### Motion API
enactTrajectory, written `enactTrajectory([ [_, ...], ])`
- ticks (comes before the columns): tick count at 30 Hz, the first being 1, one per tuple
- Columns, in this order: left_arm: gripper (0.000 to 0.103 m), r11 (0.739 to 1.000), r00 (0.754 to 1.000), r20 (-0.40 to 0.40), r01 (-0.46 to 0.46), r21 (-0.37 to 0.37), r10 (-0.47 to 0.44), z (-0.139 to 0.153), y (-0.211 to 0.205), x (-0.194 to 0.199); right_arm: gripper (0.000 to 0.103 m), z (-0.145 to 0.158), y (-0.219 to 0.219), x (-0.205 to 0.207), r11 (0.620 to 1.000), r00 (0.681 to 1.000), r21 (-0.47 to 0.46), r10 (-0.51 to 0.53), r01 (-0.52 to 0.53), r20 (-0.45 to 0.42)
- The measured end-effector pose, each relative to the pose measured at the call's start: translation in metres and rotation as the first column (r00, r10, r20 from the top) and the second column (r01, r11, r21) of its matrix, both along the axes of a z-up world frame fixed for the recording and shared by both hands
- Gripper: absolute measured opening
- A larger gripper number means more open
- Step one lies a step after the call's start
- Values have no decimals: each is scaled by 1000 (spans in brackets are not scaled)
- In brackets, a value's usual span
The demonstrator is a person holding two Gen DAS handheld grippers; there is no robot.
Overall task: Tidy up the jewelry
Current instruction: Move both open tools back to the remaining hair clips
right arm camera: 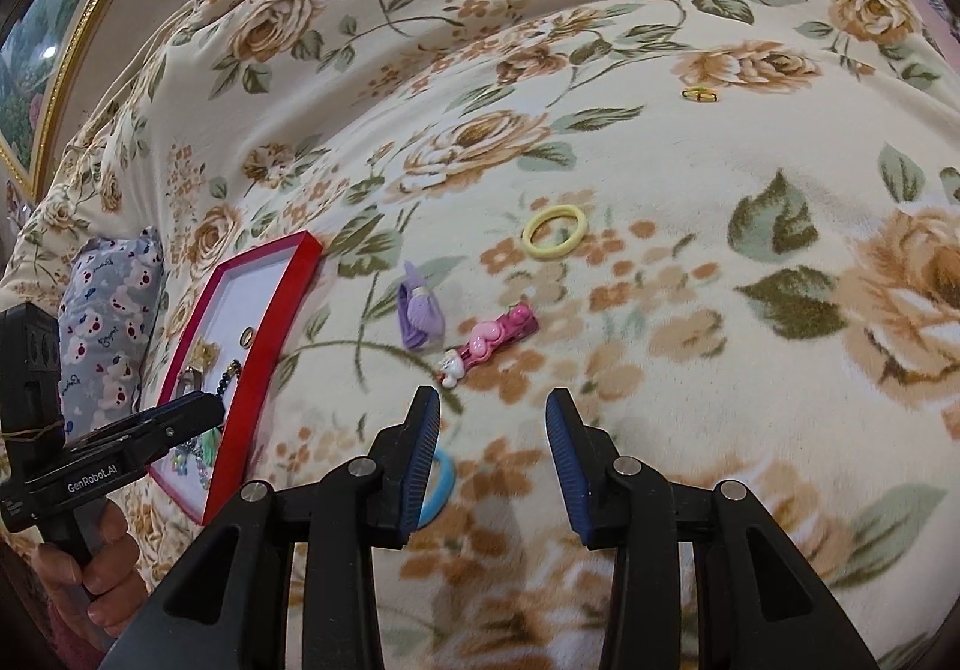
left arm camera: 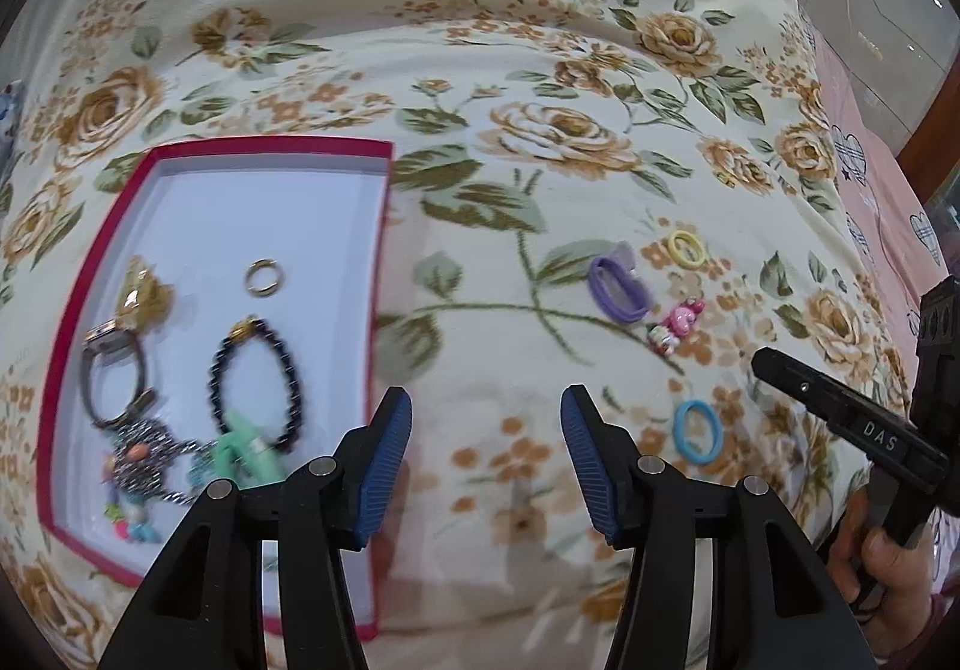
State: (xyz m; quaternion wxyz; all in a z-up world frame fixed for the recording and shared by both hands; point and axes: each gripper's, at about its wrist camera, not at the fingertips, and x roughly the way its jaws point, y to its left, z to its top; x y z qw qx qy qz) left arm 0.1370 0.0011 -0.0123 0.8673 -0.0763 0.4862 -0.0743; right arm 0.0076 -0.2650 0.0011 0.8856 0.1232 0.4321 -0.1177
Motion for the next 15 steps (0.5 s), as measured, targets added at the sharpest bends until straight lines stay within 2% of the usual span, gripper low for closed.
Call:
enactTrajectory([
  [5,53,999,1000,-15,20,-27,-20,-6,-17,25,39,-2,-8,4,1000,1000,6,-13,13,-5],
  [10,61,996,998,-29,44,-75,-47,-16,-35,57,39,-5,-16,5,1000,1000,14,-24,24,-9],
  [15,62,993,995,-76,59,-99,-66,-36,-53,93,39,-7,-23,4,999,999,23,-38,38,-12],
])
